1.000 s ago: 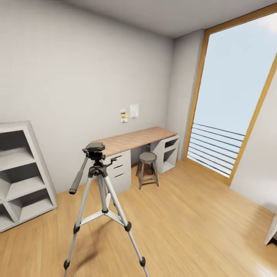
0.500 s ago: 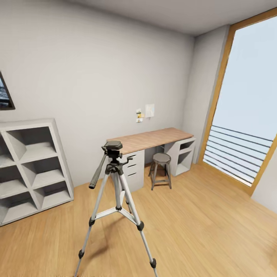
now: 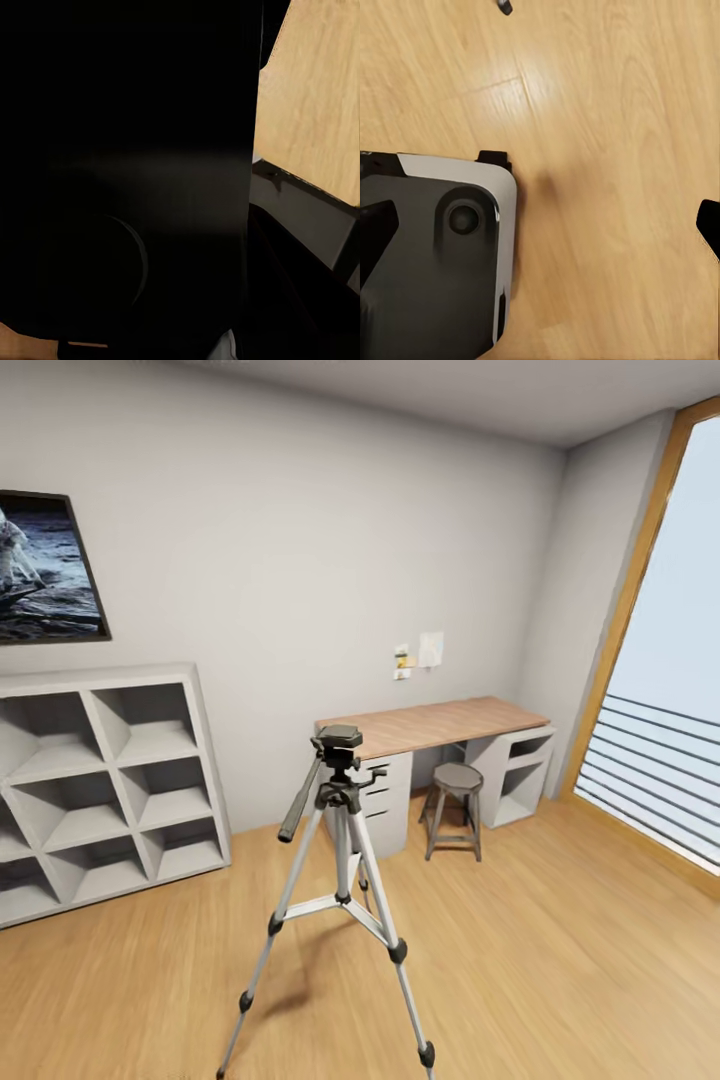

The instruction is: Attach the digital camera to the camera tripod in the bedroom.

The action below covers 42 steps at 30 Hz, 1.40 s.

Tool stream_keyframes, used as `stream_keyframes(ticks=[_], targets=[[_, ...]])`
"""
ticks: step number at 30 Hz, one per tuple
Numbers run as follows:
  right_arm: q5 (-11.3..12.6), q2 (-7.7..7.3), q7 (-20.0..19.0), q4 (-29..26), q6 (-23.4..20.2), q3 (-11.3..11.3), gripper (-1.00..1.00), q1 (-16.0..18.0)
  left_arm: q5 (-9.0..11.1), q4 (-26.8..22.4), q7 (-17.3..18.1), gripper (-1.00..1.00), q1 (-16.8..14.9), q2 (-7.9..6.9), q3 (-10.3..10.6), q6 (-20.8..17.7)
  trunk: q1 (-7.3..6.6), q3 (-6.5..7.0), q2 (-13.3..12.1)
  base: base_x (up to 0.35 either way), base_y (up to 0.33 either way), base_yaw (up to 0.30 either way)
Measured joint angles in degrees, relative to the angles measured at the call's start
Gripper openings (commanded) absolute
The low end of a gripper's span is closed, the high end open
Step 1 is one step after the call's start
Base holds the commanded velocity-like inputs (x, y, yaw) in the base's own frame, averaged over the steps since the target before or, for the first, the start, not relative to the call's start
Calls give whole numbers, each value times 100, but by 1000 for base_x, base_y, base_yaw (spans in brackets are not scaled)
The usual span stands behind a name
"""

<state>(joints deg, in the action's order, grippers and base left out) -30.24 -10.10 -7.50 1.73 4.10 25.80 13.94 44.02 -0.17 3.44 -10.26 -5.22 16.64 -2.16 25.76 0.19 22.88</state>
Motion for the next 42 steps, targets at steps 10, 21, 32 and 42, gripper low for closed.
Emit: stream_keyframes(ticks=[10, 21, 32, 42], targets=[[0, -2, 0, 1, -6, 0, 100, 0, 95, 0, 0, -100, 0, -10, 5, 0, 0, 28, 0, 0, 0, 267], [-7, -4, 0, 1, -9, 0, 100, 0, 101, -2, 0, -100, 0, -4, 6, -1, 0, 56, 0, 0, 0, 267], [-9, -4, 0, 2, -14, 0, 100, 0, 99, -9, 0, -100, 0, -3, 5, 0, 0, 80, 0, 0, 0, 267], [-8, -4, 0, 1, -12, 0, 100, 0, 99, -9, 1, -100, 0, -3, 5, 0, 0, 84, 0, 0, 0, 267]])
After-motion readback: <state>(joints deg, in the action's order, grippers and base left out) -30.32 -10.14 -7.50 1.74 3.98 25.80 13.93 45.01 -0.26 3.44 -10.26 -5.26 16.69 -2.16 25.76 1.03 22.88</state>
